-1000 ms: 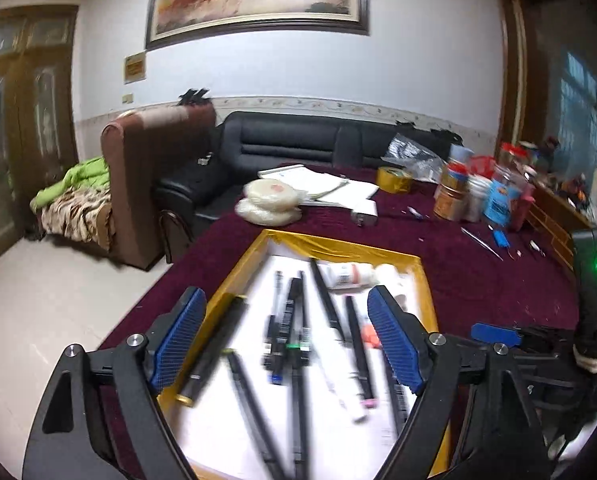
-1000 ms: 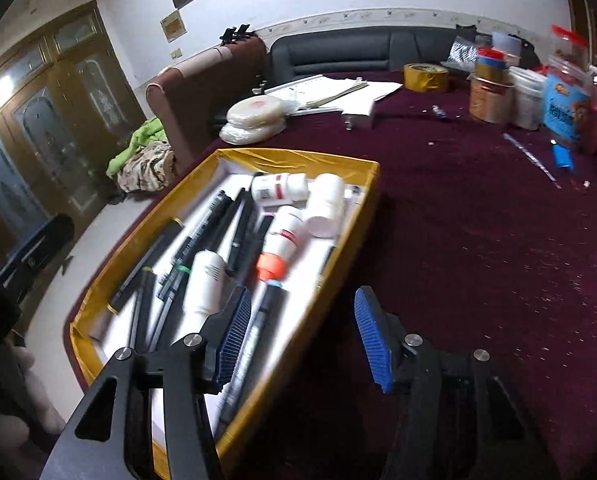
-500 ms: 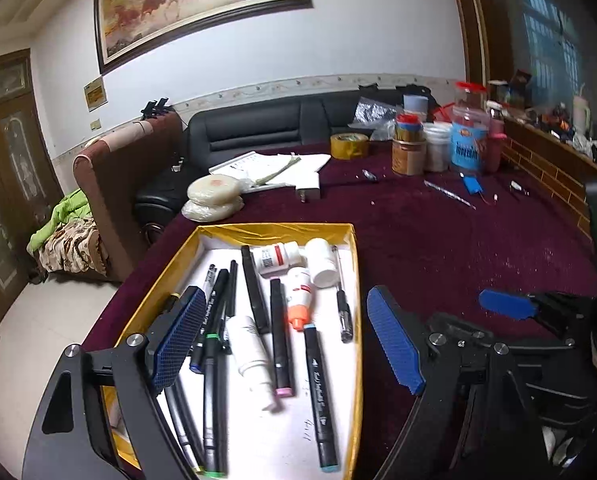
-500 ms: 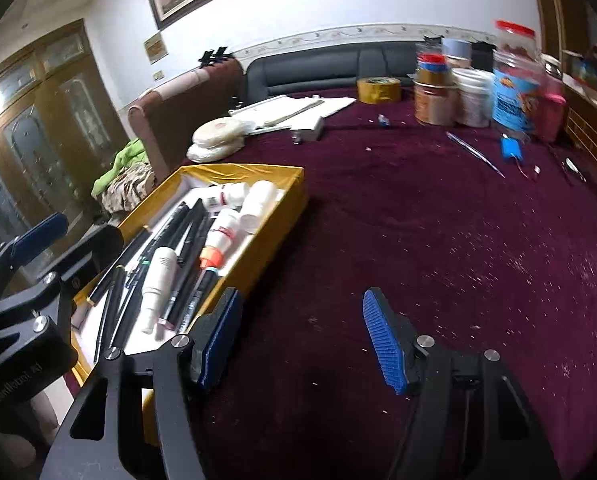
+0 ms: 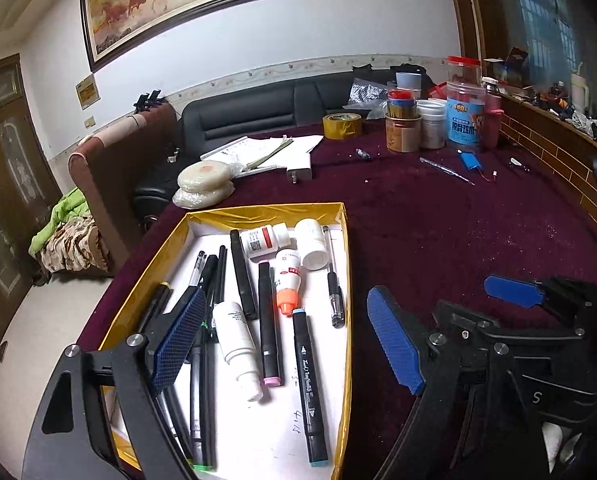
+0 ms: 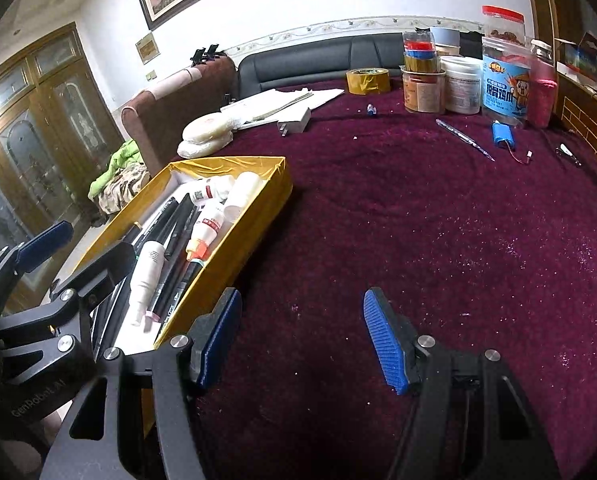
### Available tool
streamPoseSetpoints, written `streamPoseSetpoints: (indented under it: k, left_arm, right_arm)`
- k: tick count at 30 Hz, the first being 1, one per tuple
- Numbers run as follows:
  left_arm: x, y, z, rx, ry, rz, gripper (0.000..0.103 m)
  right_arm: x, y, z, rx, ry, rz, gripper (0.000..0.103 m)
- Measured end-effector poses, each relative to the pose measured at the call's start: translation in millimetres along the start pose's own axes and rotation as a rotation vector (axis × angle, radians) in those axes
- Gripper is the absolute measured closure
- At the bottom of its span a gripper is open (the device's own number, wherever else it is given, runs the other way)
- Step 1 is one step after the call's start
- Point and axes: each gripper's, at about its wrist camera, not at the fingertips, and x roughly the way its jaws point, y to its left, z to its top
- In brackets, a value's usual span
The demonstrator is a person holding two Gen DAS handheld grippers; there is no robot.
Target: Organize rigid objects
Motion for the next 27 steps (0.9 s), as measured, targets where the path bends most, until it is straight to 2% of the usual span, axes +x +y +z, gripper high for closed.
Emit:
streamPoseSetpoints:
  k: [8, 11, 12, 13, 15, 16, 19, 22, 25, 27]
  left_arm:
    - [0.0, 7.0, -3.2, -0.019, -0.010, -0.001, 0.019]
    - [-21.3, 17.0, -2.3, -0.064, -0.139, 0.069, 0.018]
    - [-40.4, 20.8, -3.3, -0.090, -0.239, 0.108, 0.015]
    - [-52.6, 22.5, -4.9, -0.101, -0.302, 0.119, 0.000]
    - [-74.7, 25.9, -8.9, -0.122, -0.417, 0.126, 0.000]
    - [-77.6, 27.8, -8.0, -0.139, -0.421, 0.117, 0.000]
    - [-60.0, 37.7, -1.3, -0.175, -0.300, 0.002, 0.000]
    - [-47.0, 52.4, -6.1, -0.252, -0.241, -0.057, 0.000]
    - [-35.9, 61.1, -9.8, -0.290, -0.181, -0.054, 0.000]
    - [-28.5, 63.2, -11.5, -0.295, -0.110, -0.035, 0.000]
  right_arm:
    - [4.3, 3.3, -1.1, -0.014, 0.012, -0.009, 0.044]
    - [4.0, 5.0, -2.1, -0.018, 0.006, -0.021, 0.044]
    - [3.2, 5.7, -2.1, -0.017, 0.002, -0.026, 0.044]
    - [2.4, 6.2, -2.3, -0.018, -0.004, -0.034, 0.044]
    - [0.9, 8.4, -2.3, -0.025, -0.017, -0.051, 0.044]
    - [0.7, 9.5, -2.3, -0.027, -0.021, -0.055, 0.044]
    - [0.5, 14.2, -3.4, -0.035, -0.021, -0.056, 0.044]
    - [0.2, 21.0, -6.0, -0.064, -0.019, -0.072, 0.044]
    - [1.4, 25.1, -6.7, -0.078, -0.014, -0.076, 0.044]
    - [2.4, 28.2, -7.8, -0.087, -0.009, -0.075, 0.044]
